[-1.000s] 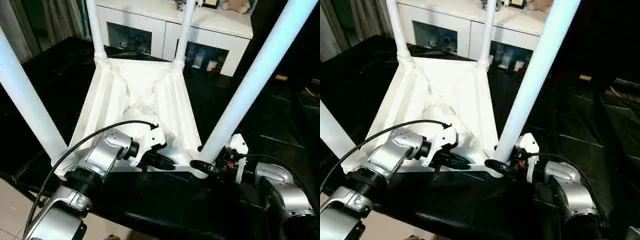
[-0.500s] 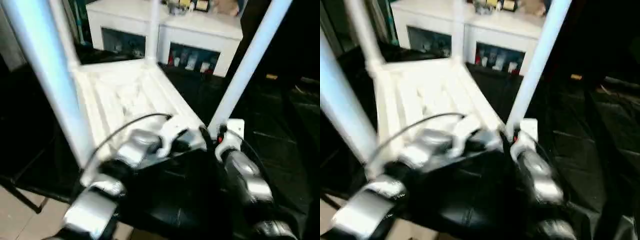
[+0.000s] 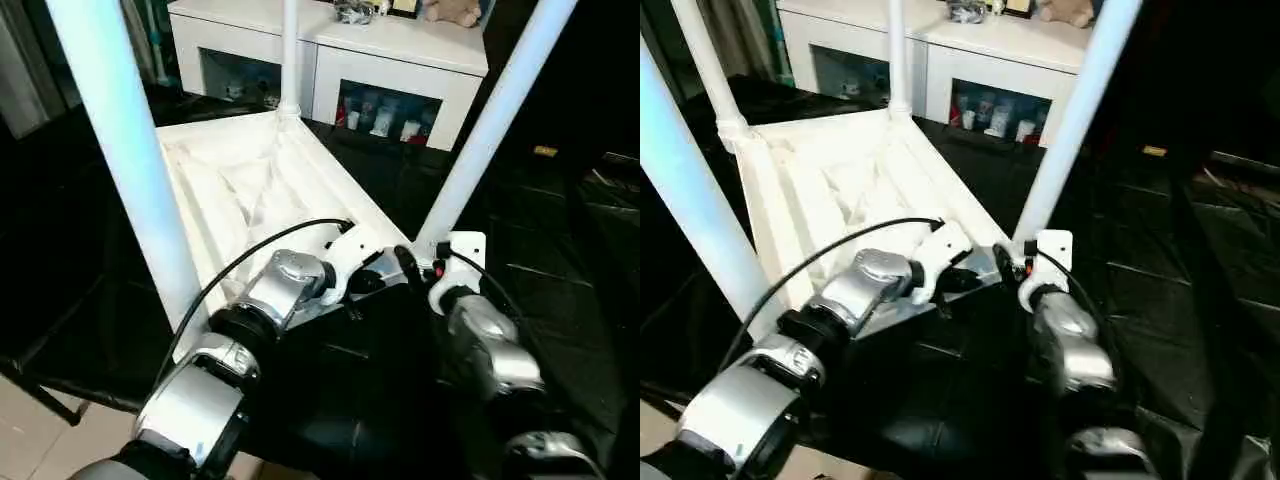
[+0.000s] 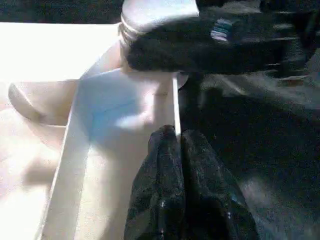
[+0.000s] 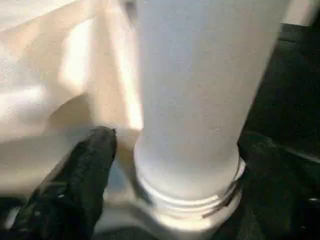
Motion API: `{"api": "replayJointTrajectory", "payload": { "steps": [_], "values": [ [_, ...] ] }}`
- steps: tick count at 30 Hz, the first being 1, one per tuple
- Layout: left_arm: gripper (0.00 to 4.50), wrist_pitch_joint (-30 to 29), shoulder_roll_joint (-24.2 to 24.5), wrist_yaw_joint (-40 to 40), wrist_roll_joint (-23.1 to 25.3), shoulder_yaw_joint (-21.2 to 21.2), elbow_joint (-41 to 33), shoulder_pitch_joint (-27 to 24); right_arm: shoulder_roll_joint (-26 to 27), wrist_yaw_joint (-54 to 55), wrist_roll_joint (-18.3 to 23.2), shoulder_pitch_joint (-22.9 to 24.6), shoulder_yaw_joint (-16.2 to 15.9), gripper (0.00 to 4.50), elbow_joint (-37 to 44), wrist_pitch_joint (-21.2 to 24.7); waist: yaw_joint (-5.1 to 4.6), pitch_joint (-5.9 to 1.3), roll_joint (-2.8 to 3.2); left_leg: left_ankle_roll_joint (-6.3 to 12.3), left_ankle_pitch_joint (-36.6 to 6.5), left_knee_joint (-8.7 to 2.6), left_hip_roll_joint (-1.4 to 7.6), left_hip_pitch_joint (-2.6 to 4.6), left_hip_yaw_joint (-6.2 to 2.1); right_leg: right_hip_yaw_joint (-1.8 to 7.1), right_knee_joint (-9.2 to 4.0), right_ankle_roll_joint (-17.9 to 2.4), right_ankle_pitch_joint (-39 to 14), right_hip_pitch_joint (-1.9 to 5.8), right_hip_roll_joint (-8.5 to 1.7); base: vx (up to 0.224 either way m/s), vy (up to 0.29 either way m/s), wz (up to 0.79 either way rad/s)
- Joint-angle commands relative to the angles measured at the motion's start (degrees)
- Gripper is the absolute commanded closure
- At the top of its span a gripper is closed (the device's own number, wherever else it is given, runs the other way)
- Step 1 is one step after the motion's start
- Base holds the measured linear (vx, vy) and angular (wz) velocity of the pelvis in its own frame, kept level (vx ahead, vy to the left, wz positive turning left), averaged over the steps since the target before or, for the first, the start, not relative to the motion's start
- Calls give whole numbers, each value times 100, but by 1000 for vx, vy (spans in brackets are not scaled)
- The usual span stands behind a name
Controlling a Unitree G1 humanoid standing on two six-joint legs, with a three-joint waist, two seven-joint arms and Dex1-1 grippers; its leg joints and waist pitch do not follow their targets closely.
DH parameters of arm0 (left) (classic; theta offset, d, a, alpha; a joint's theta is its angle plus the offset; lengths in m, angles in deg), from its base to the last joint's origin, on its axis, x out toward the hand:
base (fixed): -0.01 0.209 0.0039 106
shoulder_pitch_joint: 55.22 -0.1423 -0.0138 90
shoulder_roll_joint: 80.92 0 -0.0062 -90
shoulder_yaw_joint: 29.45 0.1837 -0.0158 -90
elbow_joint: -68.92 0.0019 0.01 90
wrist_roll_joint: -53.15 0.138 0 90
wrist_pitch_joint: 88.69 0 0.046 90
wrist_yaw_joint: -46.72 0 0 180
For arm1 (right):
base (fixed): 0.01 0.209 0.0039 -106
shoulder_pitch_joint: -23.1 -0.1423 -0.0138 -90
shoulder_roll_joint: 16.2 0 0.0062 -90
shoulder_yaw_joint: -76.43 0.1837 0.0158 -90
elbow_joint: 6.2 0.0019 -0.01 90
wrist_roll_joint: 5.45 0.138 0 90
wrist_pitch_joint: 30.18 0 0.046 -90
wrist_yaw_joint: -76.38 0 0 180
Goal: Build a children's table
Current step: Rotate leg to tighten
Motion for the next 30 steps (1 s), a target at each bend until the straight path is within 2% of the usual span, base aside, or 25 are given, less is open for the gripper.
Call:
{"api": "replayJointTrajectory", "payload": {
  "steps": [1,4,7,13,16,19,24,27,29,30],
  "values": [
    [450,-125,150,290,157,197,141,-158,-154,-691,-1,89,-308,49,368,116,38,-270,-2,244,-1808,-422,95,77,-61,64,-433,-1052,-1157,220,-170,0,0,0],
    [450,76,319,758,141,281,30,-236,-493,-1281,56,297,-414,49,622,105,35,-272,-27,258,-1791,-416,94,75,-57,63,-441,-1091,-1184,206,-177,0,0,0],
    [450,295,657,1689,-4,394,-211,-357,-933,-2076,376,566,-349,49,1020,274,67,-271,-27,334,-1763,-416,119,89,-58,70,-423,-1207,-1068,210,-179,0,0,0],
    [450,281,1093,2913,-330,497,-895,-614,-1219,-2825,688,761,-420,49,1355,530,84,-263,-15,287,-1829,-431,148,120,-51,77,-398,-1354,-1035,176,-183,0,0,0],
    [450,273,1198,3035,-350,479,-1013,-643,-1289,-3076,680,814,-536,49,1401,616,168,-272,-14,278,-1677,-417,150,135,-35,80,-364,-1388,-800,172,-187,0,0,0],
    [450,276,1234,3075,-344,465,-1035,-651,-1331,-3196,632,834,-602,49,1399,638,190,-270,-23,250,-1643,-419,141,125,-33,79,-356,-1379,-778,185,-193,0,0,0],
    [450,218,1279,3101,-361,441,-1135,-678,-1344,-3251,592,810,-619,101,1315,611,183,-273,-27,219,-1614,-417,136,119,-37,78,-355,-1339,-823,195,-200,0,0,0],
    [450,197,1271,3099,-357,426,-1147,-686,-1316,-3288,624,776,-568,113,1294,639,180,-277,-40,253,-1537,-402,132,116,-31,77,-347,-1359,-726,199,-196,0,0,0],
    [450,203,1259,3084,-365,422,-1143,-689,-1319,-3305,627,768,-564,147,1293,635,184,-281,-42,274,-1478,-393,129,117,-28,77,-340,-1371,-669,202,-194,0,0,0],
    [450,206,1254,3075,-369,418,-1143,-691,-1319,-3320,644,767,-561,147,1301,645,182,-280,-44,281,-1483,-394,129,117,-28,76,-340,-1373,-673,203,-193,0,0,0]
  ]
}}
